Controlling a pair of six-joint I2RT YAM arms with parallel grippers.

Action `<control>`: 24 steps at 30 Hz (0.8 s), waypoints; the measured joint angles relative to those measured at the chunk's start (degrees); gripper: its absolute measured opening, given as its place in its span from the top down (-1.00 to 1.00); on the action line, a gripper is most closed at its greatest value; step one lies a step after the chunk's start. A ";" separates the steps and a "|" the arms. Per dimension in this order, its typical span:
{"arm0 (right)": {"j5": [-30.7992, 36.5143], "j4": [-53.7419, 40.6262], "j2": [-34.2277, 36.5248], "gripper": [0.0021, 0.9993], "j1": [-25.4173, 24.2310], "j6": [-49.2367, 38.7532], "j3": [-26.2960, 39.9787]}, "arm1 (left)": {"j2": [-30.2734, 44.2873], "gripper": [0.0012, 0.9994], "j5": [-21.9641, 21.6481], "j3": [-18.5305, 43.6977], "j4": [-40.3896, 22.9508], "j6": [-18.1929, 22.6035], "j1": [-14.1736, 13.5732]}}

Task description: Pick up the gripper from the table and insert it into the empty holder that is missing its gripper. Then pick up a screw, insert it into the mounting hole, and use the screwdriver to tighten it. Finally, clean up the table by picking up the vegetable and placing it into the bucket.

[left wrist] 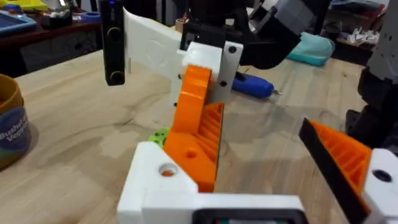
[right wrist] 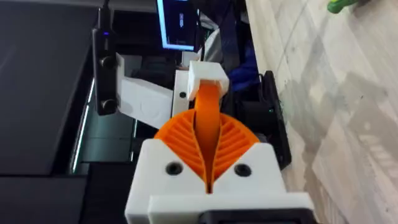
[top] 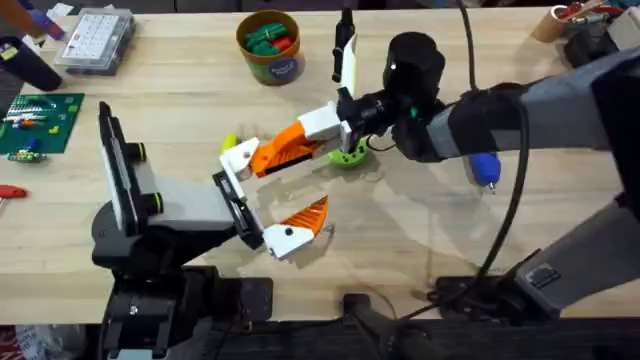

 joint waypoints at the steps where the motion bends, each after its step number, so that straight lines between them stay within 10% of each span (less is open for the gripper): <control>1: -0.12 0.05 0.24 0.97 0.00 -0.02 0.14 | 0.02 -0.97 -0.02 0.02 -0.04 -0.13 0.00; 24: -6.88 -0.13 4.29 0.97 0.28 -0.24 4.88 | 0.00 -0.97 2.45 0.11 -0.46 -0.24 -0.22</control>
